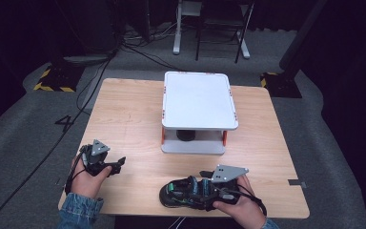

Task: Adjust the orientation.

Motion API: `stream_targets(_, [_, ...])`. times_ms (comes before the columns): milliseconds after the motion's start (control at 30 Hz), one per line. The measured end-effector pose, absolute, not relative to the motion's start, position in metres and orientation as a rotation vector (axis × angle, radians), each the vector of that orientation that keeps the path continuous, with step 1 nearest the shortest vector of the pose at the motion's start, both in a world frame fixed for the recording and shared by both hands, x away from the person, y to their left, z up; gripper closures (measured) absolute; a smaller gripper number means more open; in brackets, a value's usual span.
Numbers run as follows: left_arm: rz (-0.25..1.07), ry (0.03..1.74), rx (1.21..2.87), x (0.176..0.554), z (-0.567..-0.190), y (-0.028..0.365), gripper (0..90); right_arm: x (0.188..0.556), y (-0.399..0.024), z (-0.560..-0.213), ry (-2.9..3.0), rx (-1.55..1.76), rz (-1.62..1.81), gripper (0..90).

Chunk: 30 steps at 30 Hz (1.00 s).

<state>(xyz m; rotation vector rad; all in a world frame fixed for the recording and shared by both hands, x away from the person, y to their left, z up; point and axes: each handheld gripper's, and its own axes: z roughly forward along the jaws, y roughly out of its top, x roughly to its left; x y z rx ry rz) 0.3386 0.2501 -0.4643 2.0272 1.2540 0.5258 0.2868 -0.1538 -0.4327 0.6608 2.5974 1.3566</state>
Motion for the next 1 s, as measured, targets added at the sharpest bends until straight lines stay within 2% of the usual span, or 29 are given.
stream_targets(133, [0.524,1.256,2.032,0.339,-0.466,0.250,21.8,0.285,-0.144,-0.443,2.623,0.626,1.313,17.1])
stream_targets(333, [0.523,1.250,2.059,0.341,-0.470,0.248,21.8,0.282,-0.138,-0.450,2.628,0.587,1.215,25.5])
stream_targets(467, [0.521,1.250,2.064,0.342,-0.471,0.248,21.9,0.281,-0.138,-0.449,2.627,0.590,1.193,35.9])
stream_targets(633, [0.526,1.249,2.062,0.342,-0.473,0.249,22.0,0.281,-0.141,-0.444,2.642,0.565,1.153,63.8])
stream_targets(767, [0.520,1.252,2.058,0.343,-0.473,0.249,22.1,0.282,-0.141,-0.443,2.648,0.555,1.171,67.0])
stream_targets(1000, [0.518,1.256,2.059,0.342,-0.474,0.251,22.2,0.288,-0.144,-0.436,2.609,0.509,1.201,66.8])
